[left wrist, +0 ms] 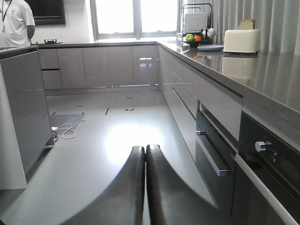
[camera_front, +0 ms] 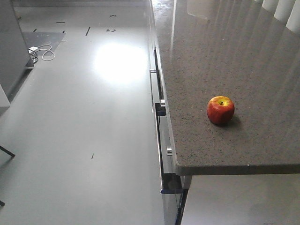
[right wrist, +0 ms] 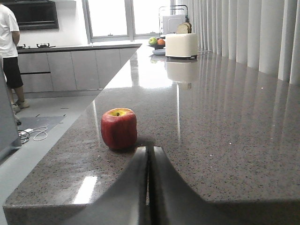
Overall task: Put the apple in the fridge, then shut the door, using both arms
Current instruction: 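Move the right gripper toward the red-yellow apple on the countertop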
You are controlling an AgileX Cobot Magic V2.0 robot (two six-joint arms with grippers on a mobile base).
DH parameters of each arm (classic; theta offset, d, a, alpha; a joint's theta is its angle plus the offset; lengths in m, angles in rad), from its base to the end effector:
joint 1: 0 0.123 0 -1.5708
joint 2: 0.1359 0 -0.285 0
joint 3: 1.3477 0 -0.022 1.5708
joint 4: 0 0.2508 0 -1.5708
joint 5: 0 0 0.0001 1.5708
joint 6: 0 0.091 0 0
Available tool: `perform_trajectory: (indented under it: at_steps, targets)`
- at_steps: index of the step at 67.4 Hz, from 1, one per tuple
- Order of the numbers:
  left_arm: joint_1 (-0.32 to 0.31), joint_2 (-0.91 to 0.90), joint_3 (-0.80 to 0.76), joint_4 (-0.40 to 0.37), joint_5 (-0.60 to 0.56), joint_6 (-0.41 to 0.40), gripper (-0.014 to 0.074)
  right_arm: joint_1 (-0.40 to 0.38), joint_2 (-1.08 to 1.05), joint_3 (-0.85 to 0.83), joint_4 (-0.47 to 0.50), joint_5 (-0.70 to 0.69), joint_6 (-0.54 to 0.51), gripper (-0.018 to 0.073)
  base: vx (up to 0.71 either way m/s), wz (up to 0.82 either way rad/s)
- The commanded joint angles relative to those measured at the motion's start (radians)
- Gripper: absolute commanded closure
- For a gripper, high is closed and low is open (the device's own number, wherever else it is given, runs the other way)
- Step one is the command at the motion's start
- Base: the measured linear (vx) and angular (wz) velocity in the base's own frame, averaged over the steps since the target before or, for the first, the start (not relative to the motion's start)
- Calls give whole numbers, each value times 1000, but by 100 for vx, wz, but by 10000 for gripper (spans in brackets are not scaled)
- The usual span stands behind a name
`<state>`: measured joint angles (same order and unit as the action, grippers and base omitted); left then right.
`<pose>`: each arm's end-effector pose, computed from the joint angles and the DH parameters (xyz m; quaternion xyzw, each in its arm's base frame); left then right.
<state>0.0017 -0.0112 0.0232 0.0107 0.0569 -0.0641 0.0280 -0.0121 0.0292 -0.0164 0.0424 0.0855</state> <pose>0.0566 0.0002 0.2008 -0.0195 0.7003 -0.0182 0.7133 0.0568 0.0015 0.2001 0.0146 0.6971 0.0345 0.7160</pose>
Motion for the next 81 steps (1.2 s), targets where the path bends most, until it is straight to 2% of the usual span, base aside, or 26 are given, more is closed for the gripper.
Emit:
perform_trajectory:
  at_steps: [1, 44, 56, 71, 81]
  targets:
    - [1, -15, -16, -11, -75, 0, 603, -6, -10, -5, -1, -72, -6, 562, 0, 0]
    - [1, -15, -16, -11, -75, 0, 603, -6, -4, -38, -19, -99, -10, 562, 0, 0]
    - [1, -15, -16, -11, -75, 0, 603, -6, 94, -210, -62, 98, -13, 562, 0, 0]
    - [1, -15, -16, -11, -75, 0, 603, -6, 328, -512, -59, 450, -13, 562, 0, 0]
    - [1, -15, -16, -11, -75, 0, 603, -6, 469, -649, -56, 600, -34, 539, 0, 0]
